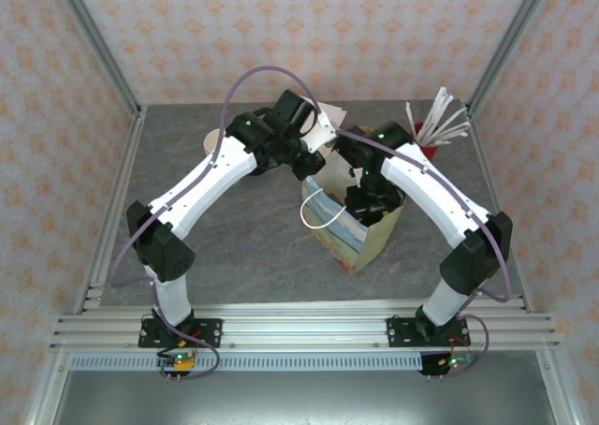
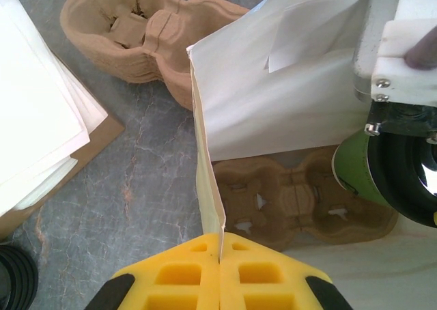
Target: Pack the takeout coffee
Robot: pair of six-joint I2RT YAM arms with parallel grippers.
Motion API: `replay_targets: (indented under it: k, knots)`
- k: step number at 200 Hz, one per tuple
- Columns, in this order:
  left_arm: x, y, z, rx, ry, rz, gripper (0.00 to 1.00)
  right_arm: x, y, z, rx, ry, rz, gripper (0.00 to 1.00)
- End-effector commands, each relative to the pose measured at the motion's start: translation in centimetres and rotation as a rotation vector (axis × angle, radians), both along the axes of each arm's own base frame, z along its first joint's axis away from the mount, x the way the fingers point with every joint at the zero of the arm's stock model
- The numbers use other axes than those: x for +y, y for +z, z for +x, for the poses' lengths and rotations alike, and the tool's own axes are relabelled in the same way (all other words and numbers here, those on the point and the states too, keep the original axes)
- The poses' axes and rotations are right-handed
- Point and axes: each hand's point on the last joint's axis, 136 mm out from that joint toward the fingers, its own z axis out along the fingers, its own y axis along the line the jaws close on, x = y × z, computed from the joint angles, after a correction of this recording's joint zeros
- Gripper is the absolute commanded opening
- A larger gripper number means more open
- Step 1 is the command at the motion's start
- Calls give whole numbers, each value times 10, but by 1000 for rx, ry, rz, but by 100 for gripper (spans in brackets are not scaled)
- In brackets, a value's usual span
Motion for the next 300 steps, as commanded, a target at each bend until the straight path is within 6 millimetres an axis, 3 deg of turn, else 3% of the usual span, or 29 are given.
replay_targets:
  k: [1, 89, 300]
  knots:
    - [-1, 3, -6, -2, -17, -8, 8, 2, -4, 2, -11, 16, -1, 46]
    - [0, 2, -7, 0, -16, -2, 8, 5, -9, 14, -61, 66, 9, 46]
    - [0, 1, -7, 2, -12, -4, 8, 1, -39, 8, -14, 66, 40, 45]
